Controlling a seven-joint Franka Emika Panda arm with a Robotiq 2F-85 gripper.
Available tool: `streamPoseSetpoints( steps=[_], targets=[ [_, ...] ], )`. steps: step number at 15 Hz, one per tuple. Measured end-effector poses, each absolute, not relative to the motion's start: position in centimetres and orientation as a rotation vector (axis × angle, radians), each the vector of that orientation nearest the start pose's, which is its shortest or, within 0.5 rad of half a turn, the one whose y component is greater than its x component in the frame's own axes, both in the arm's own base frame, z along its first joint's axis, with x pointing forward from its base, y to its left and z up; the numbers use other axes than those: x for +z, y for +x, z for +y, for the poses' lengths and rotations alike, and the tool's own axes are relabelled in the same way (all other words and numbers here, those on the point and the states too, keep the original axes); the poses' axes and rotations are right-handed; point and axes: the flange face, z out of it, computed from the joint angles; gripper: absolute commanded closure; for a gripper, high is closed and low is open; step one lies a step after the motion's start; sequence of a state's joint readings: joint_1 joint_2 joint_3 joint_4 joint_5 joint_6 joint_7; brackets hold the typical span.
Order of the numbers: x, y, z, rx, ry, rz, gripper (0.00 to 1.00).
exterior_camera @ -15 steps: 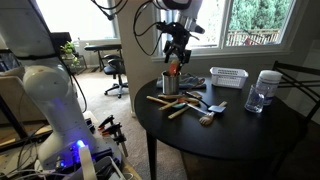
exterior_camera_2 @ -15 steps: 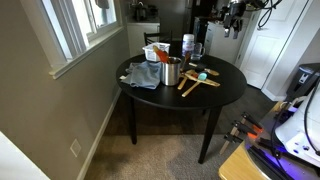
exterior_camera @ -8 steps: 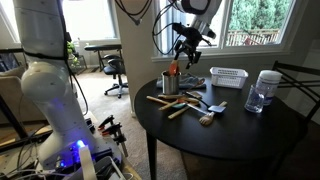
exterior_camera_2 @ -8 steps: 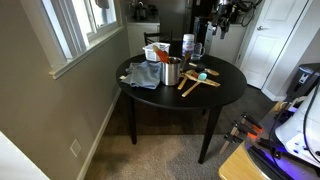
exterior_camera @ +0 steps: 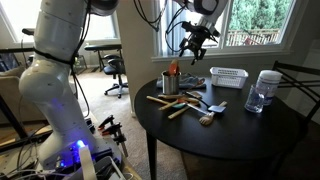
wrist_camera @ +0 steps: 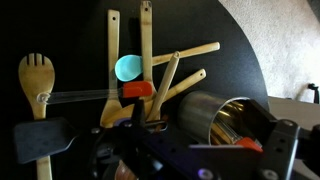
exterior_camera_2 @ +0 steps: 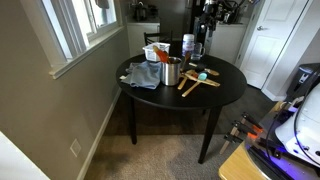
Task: Remove the orange spoon from the tin can
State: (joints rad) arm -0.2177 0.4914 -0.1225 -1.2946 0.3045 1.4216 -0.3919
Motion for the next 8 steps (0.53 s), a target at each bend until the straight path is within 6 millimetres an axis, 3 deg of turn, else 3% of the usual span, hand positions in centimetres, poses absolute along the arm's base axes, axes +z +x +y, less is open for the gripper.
streamPoseSetpoints(
  steps=[3,8],
  targets=[
    [44.49,65.1,-16.76,0.382,-2.74,-0.101,0.0],
    [44.34,65.16,-16.75,0.383,-2.739,-0.102,0.0]
  ],
)
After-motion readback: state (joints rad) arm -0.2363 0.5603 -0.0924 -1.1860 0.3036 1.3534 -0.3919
